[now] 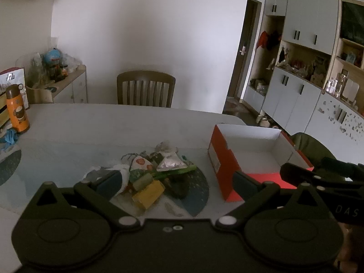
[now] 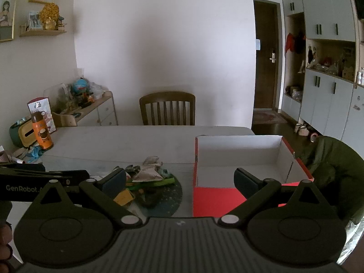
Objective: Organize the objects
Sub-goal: 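Reach both grippers toward the pile of items on the table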
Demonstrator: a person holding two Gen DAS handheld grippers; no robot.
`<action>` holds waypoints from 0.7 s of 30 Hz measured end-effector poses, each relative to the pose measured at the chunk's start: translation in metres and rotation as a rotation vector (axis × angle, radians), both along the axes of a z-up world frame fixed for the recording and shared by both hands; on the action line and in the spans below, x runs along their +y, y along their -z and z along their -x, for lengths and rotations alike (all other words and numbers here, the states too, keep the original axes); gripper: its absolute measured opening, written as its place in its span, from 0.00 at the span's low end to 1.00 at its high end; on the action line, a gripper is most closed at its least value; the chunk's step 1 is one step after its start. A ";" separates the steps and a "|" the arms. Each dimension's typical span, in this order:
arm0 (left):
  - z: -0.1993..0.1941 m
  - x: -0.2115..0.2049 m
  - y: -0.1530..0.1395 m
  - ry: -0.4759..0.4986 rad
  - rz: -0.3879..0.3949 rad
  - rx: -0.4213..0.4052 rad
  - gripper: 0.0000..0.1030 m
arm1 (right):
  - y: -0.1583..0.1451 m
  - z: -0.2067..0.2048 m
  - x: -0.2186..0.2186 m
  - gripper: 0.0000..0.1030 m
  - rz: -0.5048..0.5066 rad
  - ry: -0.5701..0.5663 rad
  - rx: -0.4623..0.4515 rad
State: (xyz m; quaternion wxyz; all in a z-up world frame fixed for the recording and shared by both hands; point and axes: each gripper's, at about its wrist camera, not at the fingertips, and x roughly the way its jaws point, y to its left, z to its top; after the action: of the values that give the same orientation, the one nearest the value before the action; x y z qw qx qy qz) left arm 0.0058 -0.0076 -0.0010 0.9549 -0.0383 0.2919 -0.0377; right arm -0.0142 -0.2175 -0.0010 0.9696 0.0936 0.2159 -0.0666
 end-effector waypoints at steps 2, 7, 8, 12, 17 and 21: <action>-0.004 0.003 0.000 0.004 0.001 -0.003 0.99 | 0.000 -0.004 0.003 0.98 0.003 0.002 -0.001; -0.018 0.016 0.002 0.012 -0.001 0.002 0.99 | 0.000 -0.017 0.009 0.99 -0.005 0.008 0.010; -0.020 0.019 0.002 0.014 -0.002 0.004 0.99 | -0.001 -0.021 0.011 0.98 -0.006 0.010 0.014; -0.032 0.031 0.006 0.006 -0.022 0.021 0.99 | -0.003 -0.036 0.024 0.99 0.001 -0.012 0.020; -0.048 0.054 0.017 0.014 -0.004 0.048 0.99 | 0.000 -0.061 0.043 0.99 0.012 -0.062 0.052; -0.065 0.076 0.032 0.014 -0.017 0.079 0.99 | 0.015 -0.086 0.051 0.99 -0.020 -0.102 0.120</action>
State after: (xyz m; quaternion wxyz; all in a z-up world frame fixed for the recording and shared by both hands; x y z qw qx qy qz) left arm 0.0712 0.0688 -0.0330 0.9426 -0.0296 0.3301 -0.0402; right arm 0.0720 -0.1666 -0.0155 0.9561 0.0878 0.2789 -0.0207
